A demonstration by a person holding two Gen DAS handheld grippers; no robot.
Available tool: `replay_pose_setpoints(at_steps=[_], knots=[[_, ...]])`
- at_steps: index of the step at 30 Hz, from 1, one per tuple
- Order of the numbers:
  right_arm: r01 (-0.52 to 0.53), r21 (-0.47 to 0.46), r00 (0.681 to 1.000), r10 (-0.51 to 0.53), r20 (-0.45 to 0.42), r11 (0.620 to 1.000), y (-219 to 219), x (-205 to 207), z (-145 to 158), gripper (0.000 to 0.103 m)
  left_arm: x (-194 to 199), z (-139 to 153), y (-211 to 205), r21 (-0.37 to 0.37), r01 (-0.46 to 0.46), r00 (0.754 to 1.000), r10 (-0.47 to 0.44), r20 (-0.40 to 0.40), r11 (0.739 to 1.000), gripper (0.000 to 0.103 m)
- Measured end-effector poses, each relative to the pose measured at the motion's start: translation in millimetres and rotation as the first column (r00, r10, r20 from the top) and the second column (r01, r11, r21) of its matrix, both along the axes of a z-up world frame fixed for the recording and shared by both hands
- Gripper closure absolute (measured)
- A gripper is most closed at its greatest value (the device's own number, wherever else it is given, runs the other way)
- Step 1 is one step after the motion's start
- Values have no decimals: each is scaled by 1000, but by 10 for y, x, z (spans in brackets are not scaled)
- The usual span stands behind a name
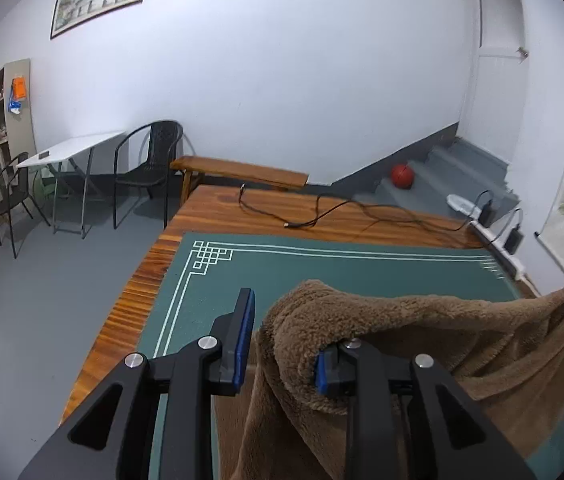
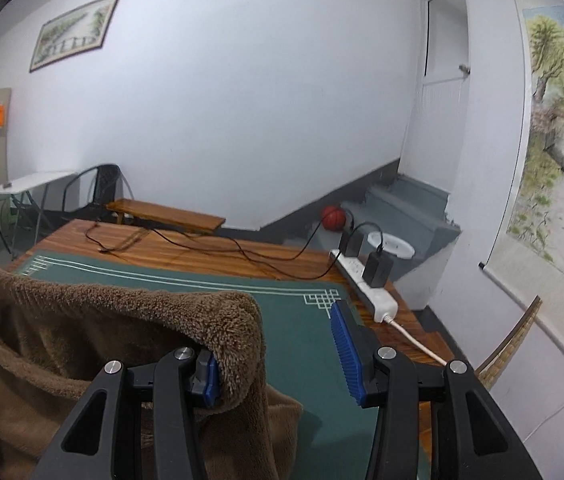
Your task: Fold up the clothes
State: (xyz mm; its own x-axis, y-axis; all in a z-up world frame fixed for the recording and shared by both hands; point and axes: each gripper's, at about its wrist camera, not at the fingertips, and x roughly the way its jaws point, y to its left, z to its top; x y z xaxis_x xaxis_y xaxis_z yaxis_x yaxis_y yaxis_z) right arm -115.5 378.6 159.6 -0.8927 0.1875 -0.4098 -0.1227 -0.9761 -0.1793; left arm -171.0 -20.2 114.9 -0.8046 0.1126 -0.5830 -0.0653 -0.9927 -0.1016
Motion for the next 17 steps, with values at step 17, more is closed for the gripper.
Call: replay_pose_setpoints(at_steps=[17], knots=[[25, -28, 960, -16, 281, 999, 39, -976, -988, 54, -971, -1031, 194, -120, -3, 972, 31, 232, 993, 73]])
